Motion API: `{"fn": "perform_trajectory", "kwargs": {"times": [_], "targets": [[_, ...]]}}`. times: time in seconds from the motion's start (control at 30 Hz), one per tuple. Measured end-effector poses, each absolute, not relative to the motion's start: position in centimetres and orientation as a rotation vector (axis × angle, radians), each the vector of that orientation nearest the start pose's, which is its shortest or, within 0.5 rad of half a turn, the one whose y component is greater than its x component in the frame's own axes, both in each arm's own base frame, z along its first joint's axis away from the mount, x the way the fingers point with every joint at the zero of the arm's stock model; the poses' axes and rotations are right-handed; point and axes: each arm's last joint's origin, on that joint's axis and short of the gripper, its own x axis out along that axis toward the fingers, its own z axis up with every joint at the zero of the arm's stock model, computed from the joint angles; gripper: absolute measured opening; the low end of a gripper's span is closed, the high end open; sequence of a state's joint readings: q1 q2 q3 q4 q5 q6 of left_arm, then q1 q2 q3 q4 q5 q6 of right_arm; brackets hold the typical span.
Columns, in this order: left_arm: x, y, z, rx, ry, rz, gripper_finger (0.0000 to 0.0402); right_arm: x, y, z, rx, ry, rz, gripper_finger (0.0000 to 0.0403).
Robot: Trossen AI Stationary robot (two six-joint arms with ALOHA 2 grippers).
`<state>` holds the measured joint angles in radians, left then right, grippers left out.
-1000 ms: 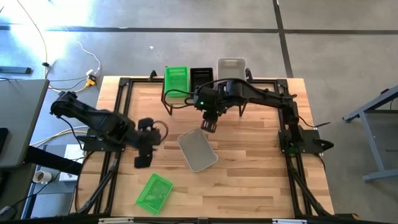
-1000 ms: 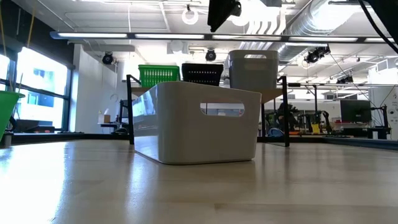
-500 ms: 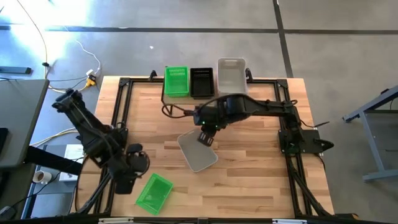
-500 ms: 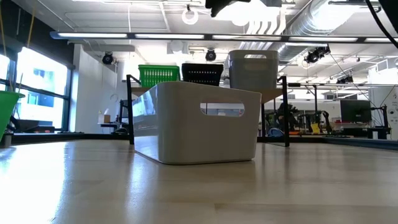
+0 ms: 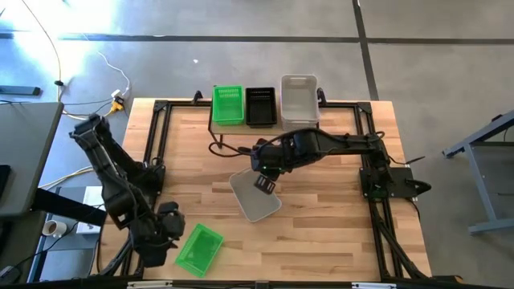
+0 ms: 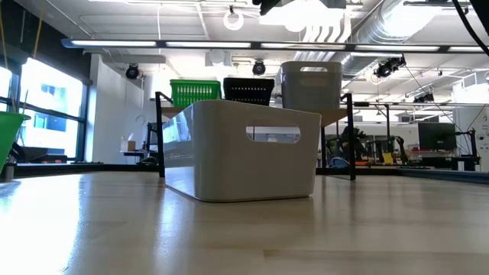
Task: Stack baskets on shelf by color
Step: Stack the green bin on top of the green bins on the shelf
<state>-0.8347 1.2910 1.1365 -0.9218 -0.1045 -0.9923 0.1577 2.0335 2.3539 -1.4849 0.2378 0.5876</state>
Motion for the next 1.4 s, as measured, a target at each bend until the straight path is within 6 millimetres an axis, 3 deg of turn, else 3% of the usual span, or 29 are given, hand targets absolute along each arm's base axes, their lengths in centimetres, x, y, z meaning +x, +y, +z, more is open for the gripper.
{"fn": "perform_trajectory", "kwargs": {"times": [0.2, 0.97, 1.4], "targets": [[16.9, -19.7, 28.3, -0.302, 1.158, -0.156, 0.0138, 38.6, 5.5, 38.6, 0.309, 1.072, -0.407, 0.0099], [19.5, -25.5, 20.2, -0.035, 1.273, -0.291, 0.0140, 38.6, 5.5, 38.6, 0.311, 1.072, -0.407, 0.0099], [19.6, -26.6, 16.4, 0.068, 1.349, -0.241, 0.0135, 38.5, 5.7, 38.6, 0.330, 1.070, -0.413, 0.0099]]}}
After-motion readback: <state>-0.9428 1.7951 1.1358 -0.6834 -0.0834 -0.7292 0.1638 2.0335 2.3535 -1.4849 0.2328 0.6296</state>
